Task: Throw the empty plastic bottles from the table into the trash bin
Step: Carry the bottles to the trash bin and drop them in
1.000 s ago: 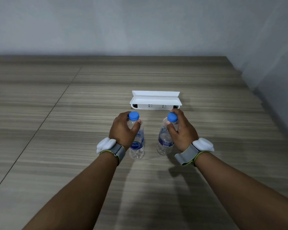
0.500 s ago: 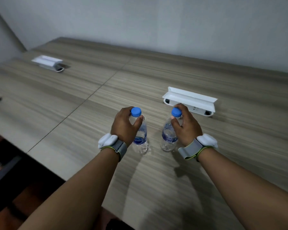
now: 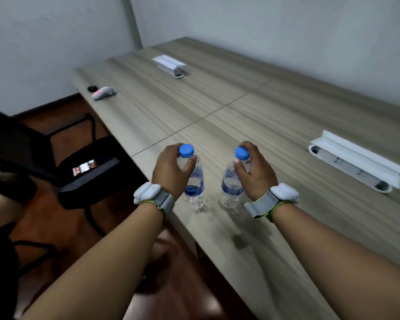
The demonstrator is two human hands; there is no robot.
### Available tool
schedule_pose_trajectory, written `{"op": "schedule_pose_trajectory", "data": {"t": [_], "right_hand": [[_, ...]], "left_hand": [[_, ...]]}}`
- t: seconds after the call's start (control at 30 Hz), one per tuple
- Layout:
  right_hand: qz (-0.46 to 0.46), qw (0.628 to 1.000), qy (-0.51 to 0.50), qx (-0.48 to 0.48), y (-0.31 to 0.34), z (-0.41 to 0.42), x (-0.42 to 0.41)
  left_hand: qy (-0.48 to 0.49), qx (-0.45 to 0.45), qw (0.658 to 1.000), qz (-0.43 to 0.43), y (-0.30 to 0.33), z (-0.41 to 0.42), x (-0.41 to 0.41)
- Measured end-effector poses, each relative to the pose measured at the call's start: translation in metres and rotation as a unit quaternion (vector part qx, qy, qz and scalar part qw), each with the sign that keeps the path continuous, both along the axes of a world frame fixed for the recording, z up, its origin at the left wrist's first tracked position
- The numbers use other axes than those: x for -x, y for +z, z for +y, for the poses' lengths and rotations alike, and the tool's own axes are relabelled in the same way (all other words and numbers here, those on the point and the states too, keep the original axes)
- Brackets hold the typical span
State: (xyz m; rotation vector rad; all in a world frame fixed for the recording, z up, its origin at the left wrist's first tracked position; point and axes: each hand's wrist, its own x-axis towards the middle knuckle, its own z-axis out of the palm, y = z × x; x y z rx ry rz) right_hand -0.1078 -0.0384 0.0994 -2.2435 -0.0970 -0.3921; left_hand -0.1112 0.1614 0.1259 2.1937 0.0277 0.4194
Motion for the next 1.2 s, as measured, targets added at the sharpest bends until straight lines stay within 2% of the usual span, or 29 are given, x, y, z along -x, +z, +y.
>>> {"op": "schedule_pose_trajectory", "data": {"t": [0.37,0.6,0.83,0.97,1.2], "right_hand": [[0.012,0.989,0.139,-0.045,0.005,0.231,0.023],[0.021,0.977,0.207,-0.037,-0.006,0.337,0.053],[0.045,0.968,0.245,-0.028,-0.016,0.399,0.071],[0.061,0.965,0.256,-0.016,-0.022,0.412,0.069],[0.115,0.951,0.285,-0.01,-0.048,0.437,0.047]], "left_hand": [[0.167,-0.002,0.986,0.014,0.002,0.218,0.087],[0.229,0.015,0.972,0.052,-0.012,0.326,0.138],[0.265,0.032,0.96,0.08,-0.035,0.388,0.168],[0.265,0.049,0.959,0.086,-0.049,0.397,0.175],[0.279,0.04,0.948,0.147,-0.082,0.416,0.165]]}}
